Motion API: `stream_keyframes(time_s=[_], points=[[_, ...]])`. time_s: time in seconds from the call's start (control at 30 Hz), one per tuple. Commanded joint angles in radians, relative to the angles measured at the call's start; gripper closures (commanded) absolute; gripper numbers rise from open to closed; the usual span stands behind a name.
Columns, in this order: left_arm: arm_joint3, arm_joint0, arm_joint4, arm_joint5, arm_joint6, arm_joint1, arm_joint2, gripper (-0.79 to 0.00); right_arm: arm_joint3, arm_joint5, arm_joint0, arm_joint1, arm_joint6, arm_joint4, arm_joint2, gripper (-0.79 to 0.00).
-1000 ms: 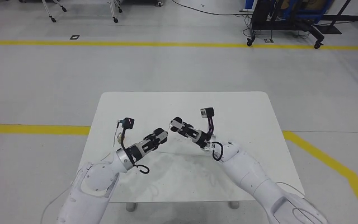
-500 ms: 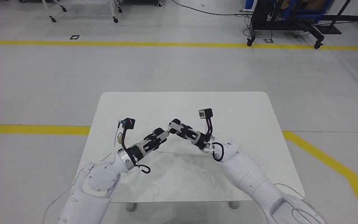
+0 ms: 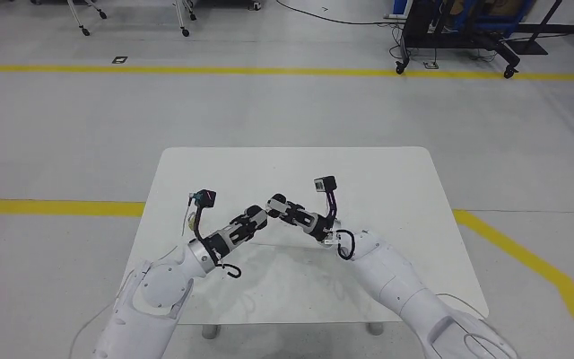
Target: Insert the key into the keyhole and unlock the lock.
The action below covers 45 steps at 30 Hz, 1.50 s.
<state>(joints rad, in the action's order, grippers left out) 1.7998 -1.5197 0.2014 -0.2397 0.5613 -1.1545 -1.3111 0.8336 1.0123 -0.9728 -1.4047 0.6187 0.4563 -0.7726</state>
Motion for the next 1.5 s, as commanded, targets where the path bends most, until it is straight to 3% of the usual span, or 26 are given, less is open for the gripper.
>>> stream_keyframes(time_s=[0.0,0.07,0.23,0.5,0.53,0.57,0.73,1.17,1.27,1.33,1.47], points=[[0.0,0.0,0.0,0.001,0.0,0.001,0.001,-0.077,-0.005,0.0,0.0,-0.002,-0.003,-0.003,-0.002,0.0],[0.0,0.0,0.0,0.001,-0.001,0.001,0.001,-0.083,-0.008,0.0,0.0,-0.005,-0.004,-0.005,-0.003,0.0],[0.001,-0.001,0.002,0.004,-0.009,0.002,0.002,0.0,-0.013,0.0,0.0,-0.009,0.002,-0.003,-0.006,0.0],[0.002,0.0,0.001,0.012,-0.028,0.004,-0.001,0.0,-0.015,0.0,-0.003,-0.012,0.017,0.007,-0.019,-0.003],[0.003,0.0,-0.002,0.012,-0.031,0.004,-0.003,0.0,-0.015,0.0,-0.005,-0.012,0.019,0.012,-0.022,-0.268],[0.004,0.0,-0.002,0.011,-0.033,0.004,-0.005,0.0,-0.014,0.0,-0.006,-0.012,0.02,0.017,-0.026,-0.785],[0.012,-0.009,0.004,-0.032,-0.075,0.005,-0.019,0.0,-0.011,0.0,-0.009,-0.012,0.024,0.034,-0.034,-0.785],[0.029,-0.017,0.058,-0.035,-0.069,0.008,-0.016,0.0,0.006,-0.024,-0.005,-0.001,0.063,-0.012,-0.043,-0.785],[0.032,-0.019,0.031,-0.054,-0.012,0.012,-0.013,0.0,-0.035,-0.001,0.04,0.038,0.19,-0.178,-0.081,-0.785],[0.026,-0.015,-0.038,-0.079,0.056,0.014,-0.005,0.0,-0.018,-0.017,0.05,0.069,0.206,-0.273,-0.103,-0.785],[-0.013,0.02,-0.191,-0.031,0.264,0.019,0.016,0.0,0.096,-0.051,0.011,0.133,0.24,-0.278,-0.133,-0.785]])
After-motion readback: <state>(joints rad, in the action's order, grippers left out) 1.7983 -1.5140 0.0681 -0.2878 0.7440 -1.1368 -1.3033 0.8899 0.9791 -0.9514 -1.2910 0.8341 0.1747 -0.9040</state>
